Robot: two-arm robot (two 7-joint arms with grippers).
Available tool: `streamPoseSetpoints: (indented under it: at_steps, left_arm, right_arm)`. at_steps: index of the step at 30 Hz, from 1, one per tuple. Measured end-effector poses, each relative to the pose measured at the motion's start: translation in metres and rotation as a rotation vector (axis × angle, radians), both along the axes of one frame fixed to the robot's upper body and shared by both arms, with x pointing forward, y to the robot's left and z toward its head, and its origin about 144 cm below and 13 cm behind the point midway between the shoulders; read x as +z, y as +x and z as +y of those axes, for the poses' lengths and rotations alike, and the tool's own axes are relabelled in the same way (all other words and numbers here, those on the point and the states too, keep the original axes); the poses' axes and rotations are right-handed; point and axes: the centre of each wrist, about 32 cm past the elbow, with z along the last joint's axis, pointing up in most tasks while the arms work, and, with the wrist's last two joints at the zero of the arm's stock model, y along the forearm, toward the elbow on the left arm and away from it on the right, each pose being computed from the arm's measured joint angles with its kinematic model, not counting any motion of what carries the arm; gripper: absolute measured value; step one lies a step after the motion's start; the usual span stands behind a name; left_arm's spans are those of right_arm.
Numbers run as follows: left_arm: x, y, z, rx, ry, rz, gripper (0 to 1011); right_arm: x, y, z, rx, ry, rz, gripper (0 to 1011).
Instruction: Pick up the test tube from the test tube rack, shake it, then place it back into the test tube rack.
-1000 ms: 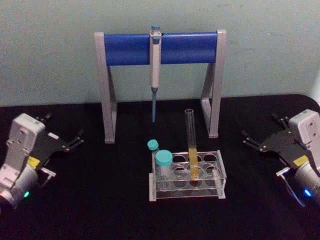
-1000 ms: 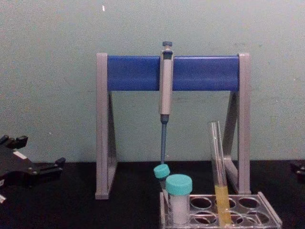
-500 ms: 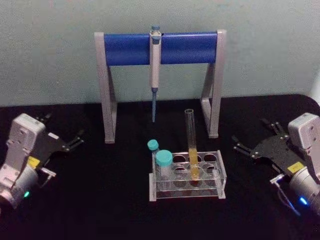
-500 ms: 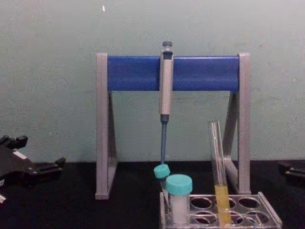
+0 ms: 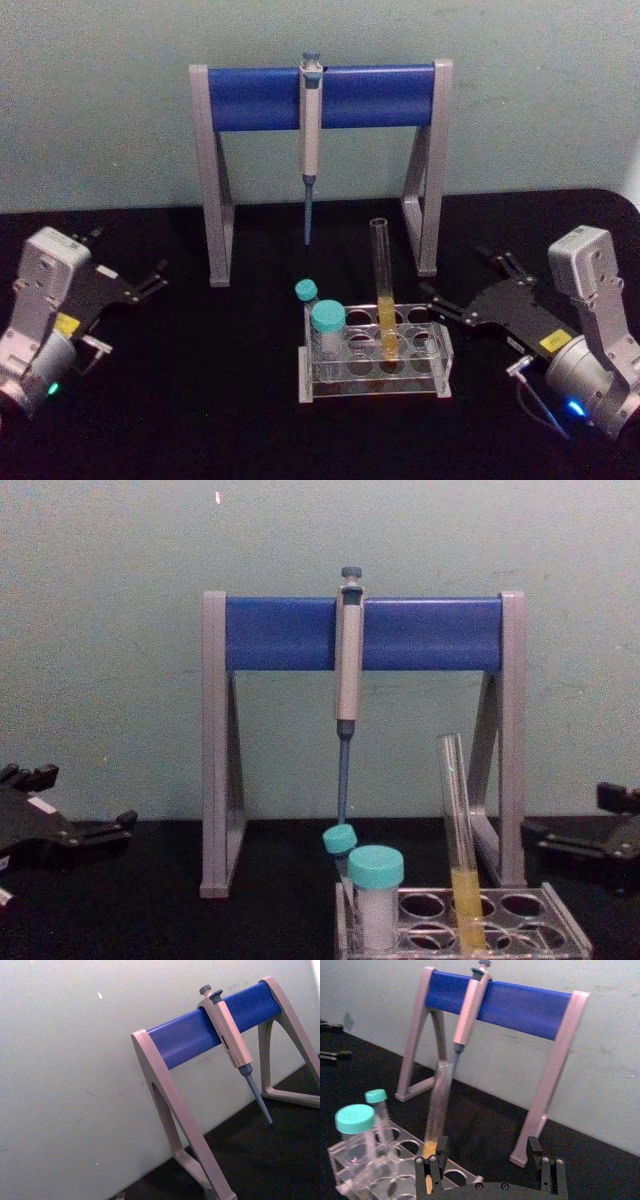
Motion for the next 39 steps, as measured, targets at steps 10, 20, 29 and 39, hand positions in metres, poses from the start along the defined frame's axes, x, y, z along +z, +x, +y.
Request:
streamPoseSetpoints:
  at_steps: [10,20,29,39]
  left_arm:
    - [0.000,0.000,0.000,0.000,0.000,0.000,1010]
    - [0.000,0.000,0.000,0.000,0.000,0.000,1010]
    - [0.000,0.000,0.000,0.000,0.000,0.000,1010]
    - [0.000,0.000,0.000,0.000,0.000,0.000,1010]
  right_arm:
    - [0.001,0.007,0.011,0.075,0.033,0.041,1000]
    - [0.003,0.020,0.020,0.121,0.065,0.101,1000]
    - [0.005,0.037,0.030,0.149,0.091,0.136,1000]
    - [0.004,0.051,0.037,0.165,0.079,0.144,1000]
